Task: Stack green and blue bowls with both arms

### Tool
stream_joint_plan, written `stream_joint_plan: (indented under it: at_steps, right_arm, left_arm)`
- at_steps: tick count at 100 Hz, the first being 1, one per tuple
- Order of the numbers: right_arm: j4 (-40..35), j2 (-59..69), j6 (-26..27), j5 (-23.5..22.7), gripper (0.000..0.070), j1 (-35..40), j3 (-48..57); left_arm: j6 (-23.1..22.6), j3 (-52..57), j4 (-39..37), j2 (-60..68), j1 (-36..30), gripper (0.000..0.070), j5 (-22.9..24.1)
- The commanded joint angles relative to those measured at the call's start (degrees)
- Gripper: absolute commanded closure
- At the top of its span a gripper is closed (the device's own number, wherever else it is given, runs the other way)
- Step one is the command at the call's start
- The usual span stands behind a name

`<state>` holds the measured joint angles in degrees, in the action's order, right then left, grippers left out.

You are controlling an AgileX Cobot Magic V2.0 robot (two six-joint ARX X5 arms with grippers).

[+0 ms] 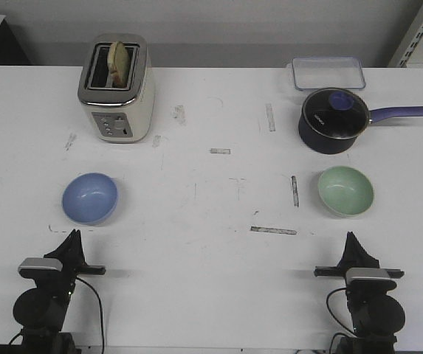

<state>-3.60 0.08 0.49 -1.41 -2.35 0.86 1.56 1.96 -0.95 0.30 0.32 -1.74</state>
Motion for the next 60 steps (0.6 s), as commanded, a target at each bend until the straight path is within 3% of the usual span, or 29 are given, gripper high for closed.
stream_joint_plan:
  at_steps: [1,60]
  right_arm:
    - [0.8,0.0,1.0,0.0,0.07,-0.1,-0.1]
    - [0.8,0.0,1.0,0.0,0.07,-0.1,-0.1]
  left_arm:
    - [0.2,-1.2,-0.8,-0.1,0.0,0.0699,-0.1]
    - [0.7,-1.2,-0.9,-0.1,0.0,0.0699,-0.1]
